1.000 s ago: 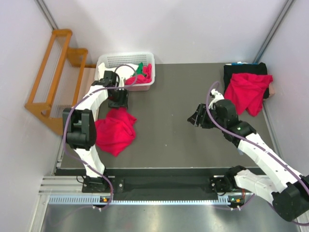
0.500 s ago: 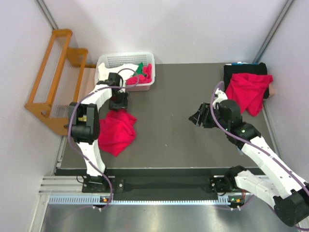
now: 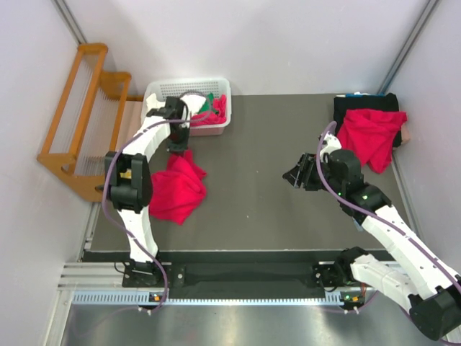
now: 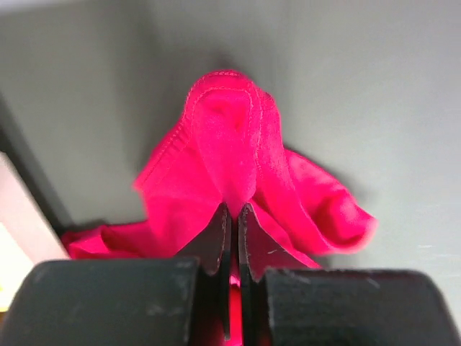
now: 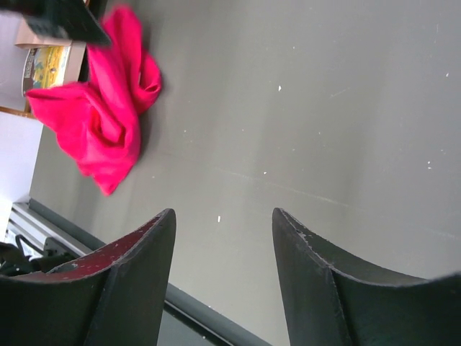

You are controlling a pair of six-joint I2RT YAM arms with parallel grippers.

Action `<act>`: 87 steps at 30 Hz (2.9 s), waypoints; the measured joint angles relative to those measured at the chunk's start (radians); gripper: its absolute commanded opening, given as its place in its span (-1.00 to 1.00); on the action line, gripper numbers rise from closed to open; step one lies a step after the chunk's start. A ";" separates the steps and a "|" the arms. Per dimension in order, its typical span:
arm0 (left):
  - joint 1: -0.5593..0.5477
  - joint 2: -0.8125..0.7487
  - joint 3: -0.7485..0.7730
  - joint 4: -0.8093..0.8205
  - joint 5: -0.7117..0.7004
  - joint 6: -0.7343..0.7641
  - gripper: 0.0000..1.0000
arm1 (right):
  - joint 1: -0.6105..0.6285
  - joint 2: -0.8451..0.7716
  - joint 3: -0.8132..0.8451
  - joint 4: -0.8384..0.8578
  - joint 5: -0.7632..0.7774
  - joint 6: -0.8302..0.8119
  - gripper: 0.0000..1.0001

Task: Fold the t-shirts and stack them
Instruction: Move the tshirt to the center of the board, then flatten the tshirt out

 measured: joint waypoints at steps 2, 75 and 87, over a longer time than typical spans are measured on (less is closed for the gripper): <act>-0.029 0.000 0.086 -0.032 -0.007 0.004 -1.00 | 0.000 0.000 0.000 0.001 0.000 0.000 0.11; -0.190 0.161 0.202 0.072 0.336 -0.016 0.98 | -0.182 0.681 0.060 0.205 -0.011 -0.049 -0.01; -0.199 0.177 0.206 0.102 0.346 -0.018 0.98 | -0.268 0.848 0.197 0.288 -0.039 -0.047 -0.04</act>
